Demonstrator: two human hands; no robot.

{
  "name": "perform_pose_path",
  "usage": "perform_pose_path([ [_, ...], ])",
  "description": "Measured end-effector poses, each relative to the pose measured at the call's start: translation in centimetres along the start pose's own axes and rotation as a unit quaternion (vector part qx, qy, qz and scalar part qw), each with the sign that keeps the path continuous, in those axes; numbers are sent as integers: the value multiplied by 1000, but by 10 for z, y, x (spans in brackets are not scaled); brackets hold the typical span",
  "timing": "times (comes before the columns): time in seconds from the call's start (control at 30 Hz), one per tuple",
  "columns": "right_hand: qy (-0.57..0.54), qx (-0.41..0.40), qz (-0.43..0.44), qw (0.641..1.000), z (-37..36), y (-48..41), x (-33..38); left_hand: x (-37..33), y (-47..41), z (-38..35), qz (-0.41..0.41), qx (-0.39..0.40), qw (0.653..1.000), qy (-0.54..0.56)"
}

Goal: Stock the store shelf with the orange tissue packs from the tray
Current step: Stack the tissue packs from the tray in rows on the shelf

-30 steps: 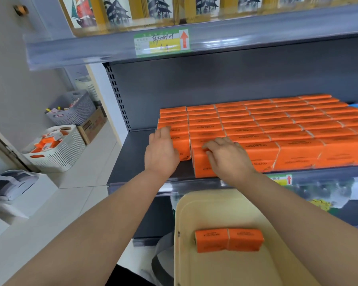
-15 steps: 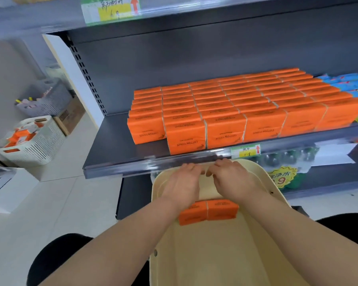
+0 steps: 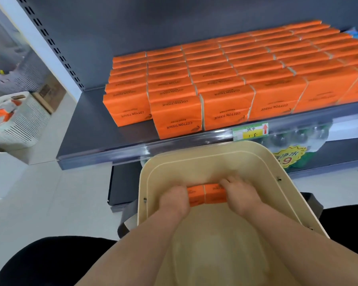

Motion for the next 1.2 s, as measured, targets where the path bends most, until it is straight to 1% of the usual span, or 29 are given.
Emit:
perform_pose_path([
  [0.13,13,8,2,1000,-13,-12,8,5,-6,-6,15,-10,1000,1],
  [0.2,22,19,-7,1000,-19,-16,12,6,-9,-6,12,-14,1000,-2],
  [0.3,63,23,-17,998,-22,-18,17,7,-13,-7,5,-21,1000,6],
  [0.43,86,43,-14,995,-21,-15,18,7,-17,-12,-9,-34,999,-1],
  [0.6,75,87,-1,993,-17,2,13,4,-29,-18,-39,-51,997,-39],
  [0.73,77,94,3,993,-22,22,4,-1,-35,-28,-38,-41,996,-71],
  [0.87,67,120,13,990,-35,32,-2,-2,-38,-36,-47,-45,989,-135],
  [1.0,55,117,25,991,-40,31,-1,-1,-36,-41,-48,-27,982,-182],
  [1.13,56,117,21,991,-37,28,-2,-3,-28,-35,-19,27,990,-137],
  [1.2,57,125,22,990,-33,28,-1,-8,-23,-24,-23,11,992,-120],
])
Point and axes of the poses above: each hand's wrist, its own y-axis away from the middle knuckle, its own z-axis out of the back of the hand, x = y × z, the point moved 3 cm from there along -y, towards the middle knuckle, and after that the axes turned 11 degrees about y, right-handed, at the moved point
